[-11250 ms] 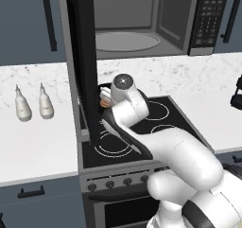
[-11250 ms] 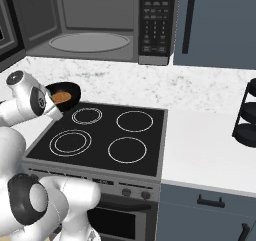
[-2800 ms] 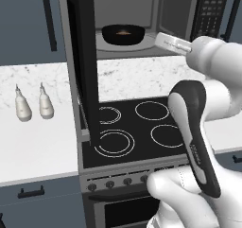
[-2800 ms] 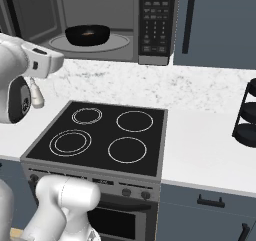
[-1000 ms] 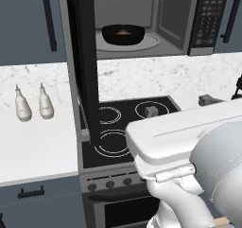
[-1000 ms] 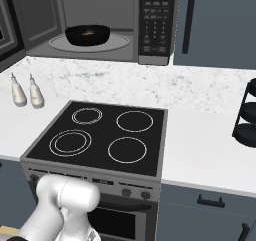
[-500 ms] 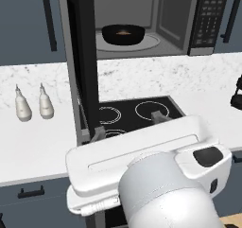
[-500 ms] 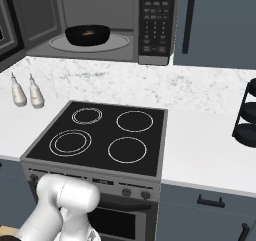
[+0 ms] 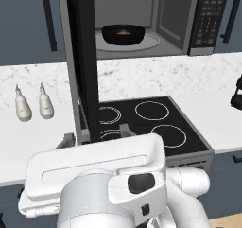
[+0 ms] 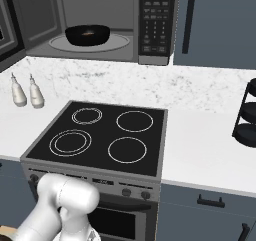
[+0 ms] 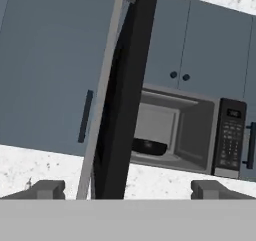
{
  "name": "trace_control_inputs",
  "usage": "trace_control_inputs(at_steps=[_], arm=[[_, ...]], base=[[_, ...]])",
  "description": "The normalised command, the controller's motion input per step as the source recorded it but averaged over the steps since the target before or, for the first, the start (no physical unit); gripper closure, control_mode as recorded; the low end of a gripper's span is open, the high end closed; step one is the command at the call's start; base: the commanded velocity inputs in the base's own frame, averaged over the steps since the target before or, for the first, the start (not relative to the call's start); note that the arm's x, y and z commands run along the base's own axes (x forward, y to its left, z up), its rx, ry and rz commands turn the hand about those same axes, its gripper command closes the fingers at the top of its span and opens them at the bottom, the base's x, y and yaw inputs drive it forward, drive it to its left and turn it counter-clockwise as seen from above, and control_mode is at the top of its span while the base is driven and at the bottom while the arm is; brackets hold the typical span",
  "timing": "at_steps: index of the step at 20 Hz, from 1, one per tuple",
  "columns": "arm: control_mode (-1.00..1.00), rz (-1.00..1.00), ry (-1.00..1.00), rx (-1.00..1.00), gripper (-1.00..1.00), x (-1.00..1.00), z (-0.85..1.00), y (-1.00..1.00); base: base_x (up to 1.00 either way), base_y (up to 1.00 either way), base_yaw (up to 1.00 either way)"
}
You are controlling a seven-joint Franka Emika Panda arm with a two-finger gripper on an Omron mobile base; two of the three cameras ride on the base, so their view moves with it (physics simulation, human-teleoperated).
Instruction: Open the microwave, place the bowl with waffle inside the microwave, then close the microwave door and turn it on.
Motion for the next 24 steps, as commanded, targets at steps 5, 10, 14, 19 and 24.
trace_control_inputs(at_steps=[5, 10, 14, 19, 24], arm=[[-1.00, -0.27, -0.06, 0.00, -1.00, 0.38, -0.13, 0.48], [-1.00, -0.15, -0.03, 0.00, -1.00, 0.48, -0.09, 0.31], [-1.00, -0.13, -0.02, 0.00, -1.00, 0.53, -0.16, 0.20], [-1.00, -0.11, -0.05, 0.00, -1.00, 0.38, -0.15, 0.32], [-1.00, -0.06, -0.03, 0.00, -1.00, 0.28, -0.05, 0.02]], base=[[0.00, 0.00, 0.00], [0.00, 0.00, 0.00], [0.00, 0.00, 0.00], [0.00, 0.00, 0.00], [0.00, 0.00, 0.00]])
